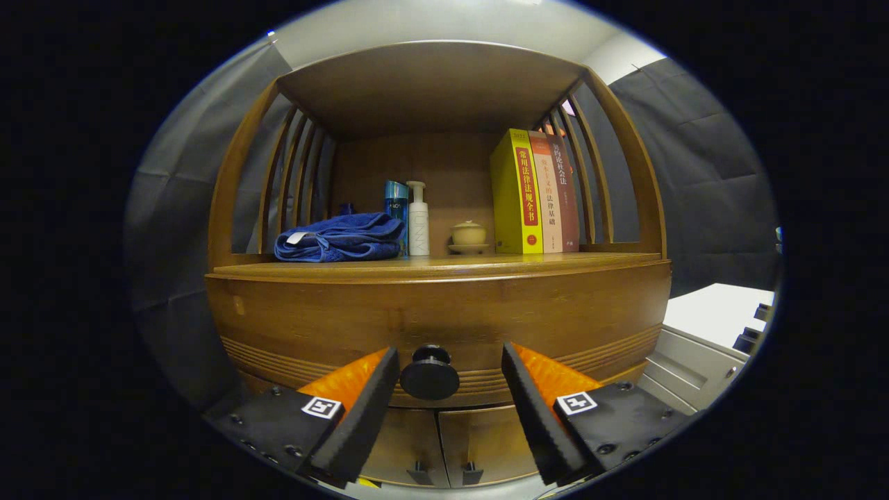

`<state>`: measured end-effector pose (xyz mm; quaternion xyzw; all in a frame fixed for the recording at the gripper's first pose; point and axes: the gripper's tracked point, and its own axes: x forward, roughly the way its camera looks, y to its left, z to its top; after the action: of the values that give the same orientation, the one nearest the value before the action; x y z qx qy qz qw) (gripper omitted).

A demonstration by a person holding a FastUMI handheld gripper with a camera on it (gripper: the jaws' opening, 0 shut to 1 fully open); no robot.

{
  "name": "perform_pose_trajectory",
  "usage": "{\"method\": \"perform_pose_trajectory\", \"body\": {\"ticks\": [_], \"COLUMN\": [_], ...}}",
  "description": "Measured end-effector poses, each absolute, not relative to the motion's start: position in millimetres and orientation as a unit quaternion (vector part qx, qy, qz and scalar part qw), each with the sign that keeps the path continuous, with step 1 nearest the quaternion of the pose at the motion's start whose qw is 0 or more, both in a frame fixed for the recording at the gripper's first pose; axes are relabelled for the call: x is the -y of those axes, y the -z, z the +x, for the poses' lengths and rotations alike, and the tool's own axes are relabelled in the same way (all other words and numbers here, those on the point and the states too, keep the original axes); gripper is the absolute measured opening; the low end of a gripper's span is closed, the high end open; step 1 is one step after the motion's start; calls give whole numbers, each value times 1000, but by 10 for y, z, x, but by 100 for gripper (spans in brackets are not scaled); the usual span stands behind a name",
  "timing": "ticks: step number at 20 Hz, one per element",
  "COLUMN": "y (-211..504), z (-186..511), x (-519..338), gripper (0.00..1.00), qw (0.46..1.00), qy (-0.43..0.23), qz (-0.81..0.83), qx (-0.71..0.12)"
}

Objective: Pull open the drawer, take out the items inside it, and place them on the countertop above the cabinet.

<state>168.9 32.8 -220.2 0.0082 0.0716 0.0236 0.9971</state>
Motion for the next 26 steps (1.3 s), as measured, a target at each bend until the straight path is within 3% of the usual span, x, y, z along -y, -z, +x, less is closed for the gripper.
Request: {"method": "perform_pose_trajectory", "body": {"ticks": [3,12,26], "y": [2266,2331,2227], "z": [1758,1798,934], "x": [-356,-477,-376], "gripper": [85,43,43], "qw": [996,994,992], "qy": [-27,-49,-37], "qz": [8,8,42], "qx": [-79,-97,-115]}}
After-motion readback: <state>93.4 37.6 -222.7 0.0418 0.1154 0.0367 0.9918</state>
